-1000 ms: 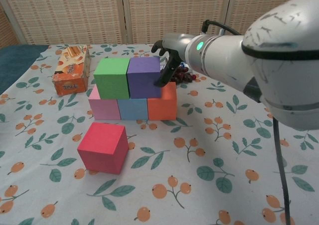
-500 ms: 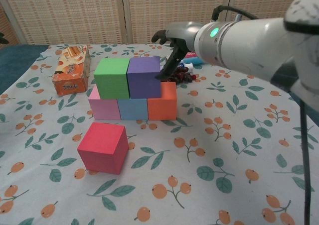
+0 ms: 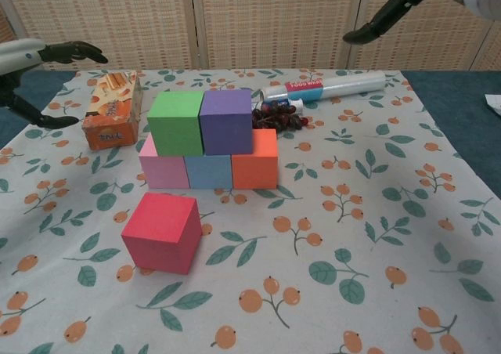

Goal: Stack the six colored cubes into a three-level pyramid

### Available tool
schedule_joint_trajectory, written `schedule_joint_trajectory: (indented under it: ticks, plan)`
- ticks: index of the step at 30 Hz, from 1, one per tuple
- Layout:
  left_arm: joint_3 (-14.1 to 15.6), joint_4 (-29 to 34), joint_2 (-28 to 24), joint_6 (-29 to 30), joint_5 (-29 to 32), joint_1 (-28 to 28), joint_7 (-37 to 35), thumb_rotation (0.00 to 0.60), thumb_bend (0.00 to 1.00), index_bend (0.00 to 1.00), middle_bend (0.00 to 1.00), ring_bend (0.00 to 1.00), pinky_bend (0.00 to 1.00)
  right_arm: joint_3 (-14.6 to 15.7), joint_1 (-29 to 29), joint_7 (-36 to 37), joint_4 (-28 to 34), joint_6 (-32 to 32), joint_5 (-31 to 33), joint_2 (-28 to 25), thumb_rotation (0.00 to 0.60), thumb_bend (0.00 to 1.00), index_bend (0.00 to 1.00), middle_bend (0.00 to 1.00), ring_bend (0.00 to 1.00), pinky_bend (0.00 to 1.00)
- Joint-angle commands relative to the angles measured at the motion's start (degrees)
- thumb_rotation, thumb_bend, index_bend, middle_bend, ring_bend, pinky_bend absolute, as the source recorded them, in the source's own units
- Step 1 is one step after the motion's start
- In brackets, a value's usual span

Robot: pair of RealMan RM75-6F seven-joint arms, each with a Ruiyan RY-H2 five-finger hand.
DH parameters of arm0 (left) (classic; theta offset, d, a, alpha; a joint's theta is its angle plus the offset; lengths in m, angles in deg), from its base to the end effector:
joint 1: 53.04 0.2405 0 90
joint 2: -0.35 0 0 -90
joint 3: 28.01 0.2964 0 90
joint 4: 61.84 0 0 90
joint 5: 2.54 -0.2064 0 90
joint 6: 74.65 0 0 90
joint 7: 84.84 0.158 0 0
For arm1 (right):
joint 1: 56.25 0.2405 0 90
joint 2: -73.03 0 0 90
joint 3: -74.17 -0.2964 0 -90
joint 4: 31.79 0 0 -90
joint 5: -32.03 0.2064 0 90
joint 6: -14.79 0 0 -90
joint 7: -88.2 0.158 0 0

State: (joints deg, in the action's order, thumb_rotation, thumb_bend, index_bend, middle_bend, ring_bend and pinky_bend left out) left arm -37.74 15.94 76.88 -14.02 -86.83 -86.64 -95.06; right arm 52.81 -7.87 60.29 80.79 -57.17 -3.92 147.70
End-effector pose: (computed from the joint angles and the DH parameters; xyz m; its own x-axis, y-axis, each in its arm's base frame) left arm -0.2472 0.3821 0.0860 0.3233 0.1529 0.9339 0.8963 -0.3661 -0.2503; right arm -0.1012 -0.3925 0.0999 0.1484 -0.1529 0.9770 -0.9830 -0.1312 0.1288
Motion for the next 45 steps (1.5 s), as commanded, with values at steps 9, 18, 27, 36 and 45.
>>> schedule_joint_trajectory:
  ticks: [9,18,27,36,45]
  plan:
    - [-1.5,-4.1,6.1,-3.6,2.2,-5.6,5.1,0.6,0.31,0.11,0.0,0.0,0.07,2.6,-5.5,8.3,-1.0,3.6,-5.5,-5.2,0.6,0.09,0.0,0.0,0.0,0.0]
    - [-1.9,-6.6,8.9,-5.1,3.8,-7.9,7.6,0.6,0.31,0.1,0.0,0.0,0.07,2.7,-6.6,10.8,-2.1,5.0,-6.6,-6.1,0.6,0.09,0.0,0.0,0.0,0.0]
    - [-2.2,-7.8,11.3,-5.7,4.5,-10.0,7.9,0.6,0.31,0.1,0.0,0.0,0.07,2.6,-7.7,12.7,-3.1,5.8,-6.6,-7.3,0.6,0.09,0.0,0.0,0.0,0.0]
    - [-2.2,-7.8,11.8,-5.7,5.4,-10.8,8.2,0.6,0.31,0.1,0.0,0.0,0.07,2.5,-8.0,12.7,-3.1,6.1,-5.8,-7.8,0.6,0.09,0.0,0.0,0.0,0.0]
    - [-2.4,-7.1,12.3,-6.0,6.5,-11.8,9.6,0.6,0.31,0.1,0.0,0.0,0.06,2.4,-8.6,12.7,-2.4,5.8,-5.3,-8.7,0.6,0.09,0.0,0.0,0.0,0.0]
